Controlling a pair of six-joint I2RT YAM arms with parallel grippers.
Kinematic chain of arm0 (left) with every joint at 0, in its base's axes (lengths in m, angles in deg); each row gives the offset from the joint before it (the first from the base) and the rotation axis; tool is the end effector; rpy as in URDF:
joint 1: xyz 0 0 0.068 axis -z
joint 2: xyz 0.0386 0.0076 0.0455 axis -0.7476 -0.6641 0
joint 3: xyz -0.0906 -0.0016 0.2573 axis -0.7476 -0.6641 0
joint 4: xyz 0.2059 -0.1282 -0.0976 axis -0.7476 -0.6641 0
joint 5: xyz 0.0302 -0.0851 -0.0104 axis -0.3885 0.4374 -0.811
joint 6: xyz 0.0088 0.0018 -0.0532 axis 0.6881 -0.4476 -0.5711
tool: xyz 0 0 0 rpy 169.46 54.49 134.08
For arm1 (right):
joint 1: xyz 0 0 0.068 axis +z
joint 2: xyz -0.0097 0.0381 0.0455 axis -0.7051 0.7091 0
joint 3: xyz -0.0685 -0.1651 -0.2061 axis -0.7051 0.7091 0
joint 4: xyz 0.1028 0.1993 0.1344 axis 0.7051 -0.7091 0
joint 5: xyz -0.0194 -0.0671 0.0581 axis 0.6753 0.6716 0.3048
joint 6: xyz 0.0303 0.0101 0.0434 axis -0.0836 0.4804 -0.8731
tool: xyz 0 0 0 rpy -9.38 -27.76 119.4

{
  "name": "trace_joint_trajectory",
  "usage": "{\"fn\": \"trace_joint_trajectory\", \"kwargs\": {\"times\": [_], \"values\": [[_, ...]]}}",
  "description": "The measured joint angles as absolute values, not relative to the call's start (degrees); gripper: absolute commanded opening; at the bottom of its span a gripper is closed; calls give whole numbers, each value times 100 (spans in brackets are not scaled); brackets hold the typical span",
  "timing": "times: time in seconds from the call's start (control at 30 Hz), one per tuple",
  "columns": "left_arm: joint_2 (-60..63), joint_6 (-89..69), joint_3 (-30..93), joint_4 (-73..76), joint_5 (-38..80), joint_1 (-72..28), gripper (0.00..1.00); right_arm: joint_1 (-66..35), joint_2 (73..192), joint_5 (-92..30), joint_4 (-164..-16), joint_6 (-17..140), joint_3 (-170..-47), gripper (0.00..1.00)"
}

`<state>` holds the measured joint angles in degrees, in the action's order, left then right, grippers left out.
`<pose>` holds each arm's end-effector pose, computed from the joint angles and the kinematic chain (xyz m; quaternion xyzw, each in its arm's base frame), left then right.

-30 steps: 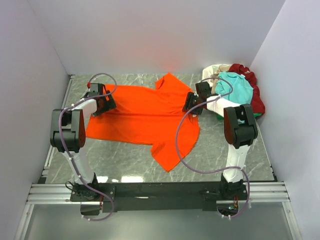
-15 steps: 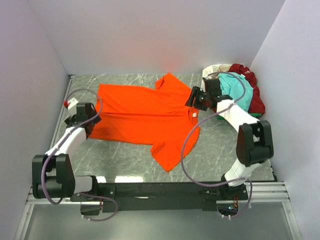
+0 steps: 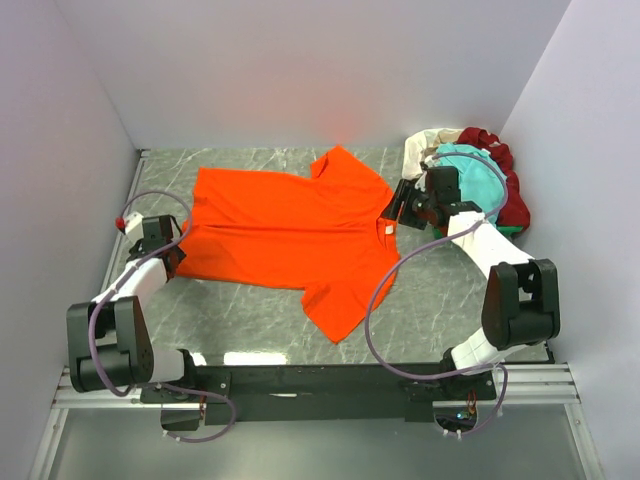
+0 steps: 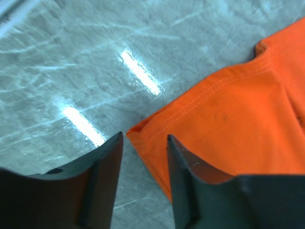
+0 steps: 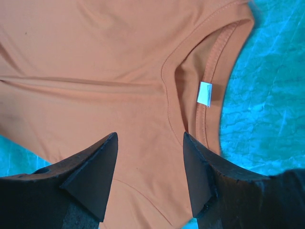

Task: Fold and stack the t-shirts
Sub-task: Flatten the tshirt out

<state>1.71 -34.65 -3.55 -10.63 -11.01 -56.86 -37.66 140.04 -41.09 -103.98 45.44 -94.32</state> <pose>0.2487 0.0515 0.1844 -0.4143 0.8188 0.1019 0.3841 0.3355 0.0531 0.2463 0.0633 0.9026 0.2394 0.3521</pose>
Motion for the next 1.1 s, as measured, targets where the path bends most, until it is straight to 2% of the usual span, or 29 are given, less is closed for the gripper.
{"fn": "trace_joint_trajectory", "kwargs": {"times": [0.03,0.23,1.1], "values": [[102,-3458,-355,-1045,-1048,-5694,43,-3790,14004,-4131,-10391,4544,-9423,64],[-91,-3456,-355,-1038,-834,-5710,39,-3873,14004,-4260,-10286,4542,-9419,64],[-91,-3574,-386,-1272,-830,-5727,37,-3910,13993,-4424,-10214,4540,-9316,64]]}}
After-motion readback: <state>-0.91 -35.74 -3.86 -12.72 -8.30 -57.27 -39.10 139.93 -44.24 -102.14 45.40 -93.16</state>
